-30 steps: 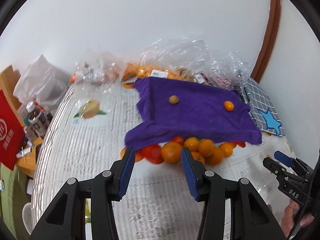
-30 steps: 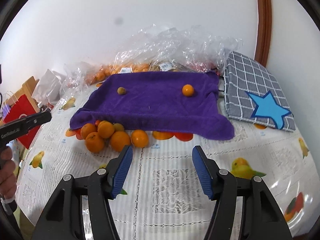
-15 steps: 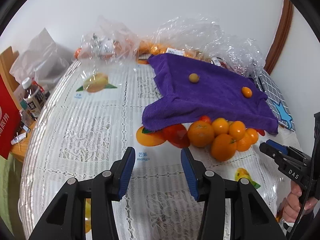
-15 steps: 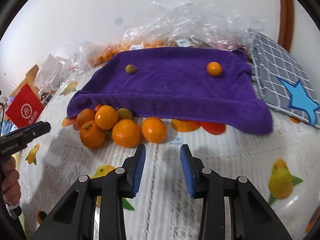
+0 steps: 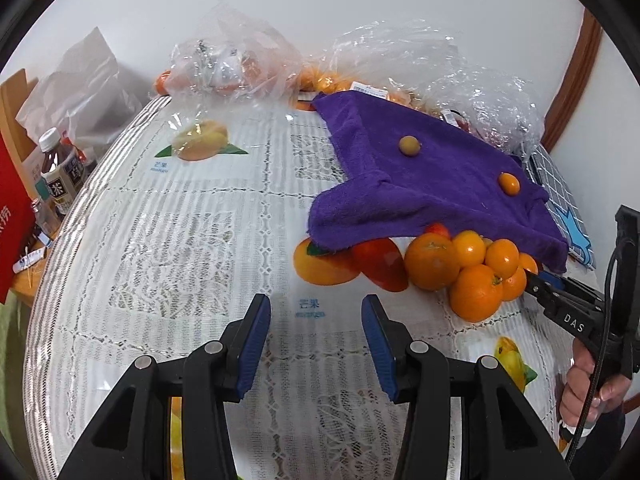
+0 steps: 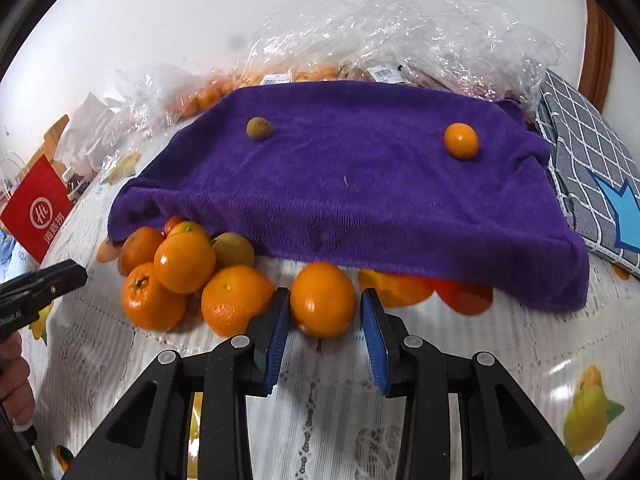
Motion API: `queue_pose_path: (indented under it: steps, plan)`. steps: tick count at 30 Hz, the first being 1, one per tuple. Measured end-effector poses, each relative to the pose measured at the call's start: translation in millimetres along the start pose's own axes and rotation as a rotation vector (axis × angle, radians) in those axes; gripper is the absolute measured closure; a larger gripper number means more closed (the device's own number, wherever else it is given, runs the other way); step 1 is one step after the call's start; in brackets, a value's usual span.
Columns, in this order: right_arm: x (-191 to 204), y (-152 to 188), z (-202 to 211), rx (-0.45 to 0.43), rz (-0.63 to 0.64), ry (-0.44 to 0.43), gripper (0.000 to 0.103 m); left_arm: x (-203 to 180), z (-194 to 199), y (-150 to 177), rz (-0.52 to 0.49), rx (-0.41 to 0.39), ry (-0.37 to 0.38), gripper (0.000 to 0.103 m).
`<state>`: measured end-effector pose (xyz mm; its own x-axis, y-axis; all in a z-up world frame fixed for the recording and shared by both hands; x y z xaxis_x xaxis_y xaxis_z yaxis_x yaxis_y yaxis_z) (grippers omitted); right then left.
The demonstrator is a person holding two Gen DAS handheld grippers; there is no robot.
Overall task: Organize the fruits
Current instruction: 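Grasp an orange with the right tool while the left grasps a large orange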
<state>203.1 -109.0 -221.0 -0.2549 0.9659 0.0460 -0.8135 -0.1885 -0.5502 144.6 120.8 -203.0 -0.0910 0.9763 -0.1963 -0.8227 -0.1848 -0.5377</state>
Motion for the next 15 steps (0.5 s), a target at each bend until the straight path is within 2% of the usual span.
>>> queue_pose_path:
  steps: [3, 12, 15]
  plan:
    - [-0.7, 1.6, 1.8, -0.003, 0.006, -0.005, 0.071, -8.3, -0.2, -1.0, -0.013, -0.008, 0.025, 0.058]
    - [-23.6, 33.2, 27.6, -0.033, 0.036, 0.083, 0.071, -46.3, -1.0, -11.7, -0.014, -0.069, 0.150, 0.058]
    - [-34.8, 45.2, 38.5, -0.040, 0.018, 0.076, 0.071, -54.7, -3.7, -18.7, -0.008, -0.071, 0.160, 0.058]
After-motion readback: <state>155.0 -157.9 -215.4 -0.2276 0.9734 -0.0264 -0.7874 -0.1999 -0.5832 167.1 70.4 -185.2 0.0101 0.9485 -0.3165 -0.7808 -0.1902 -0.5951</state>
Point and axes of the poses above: each gripper's, at about its wrist camera, not at the fingertips, and z roughly against the way its jaws point, x to its left, y to its underside, the point moved 4 cm from there along -z, roughly the way its jaws point, and after that the axes turned 3 degrees about x, right-handed, at the moved point
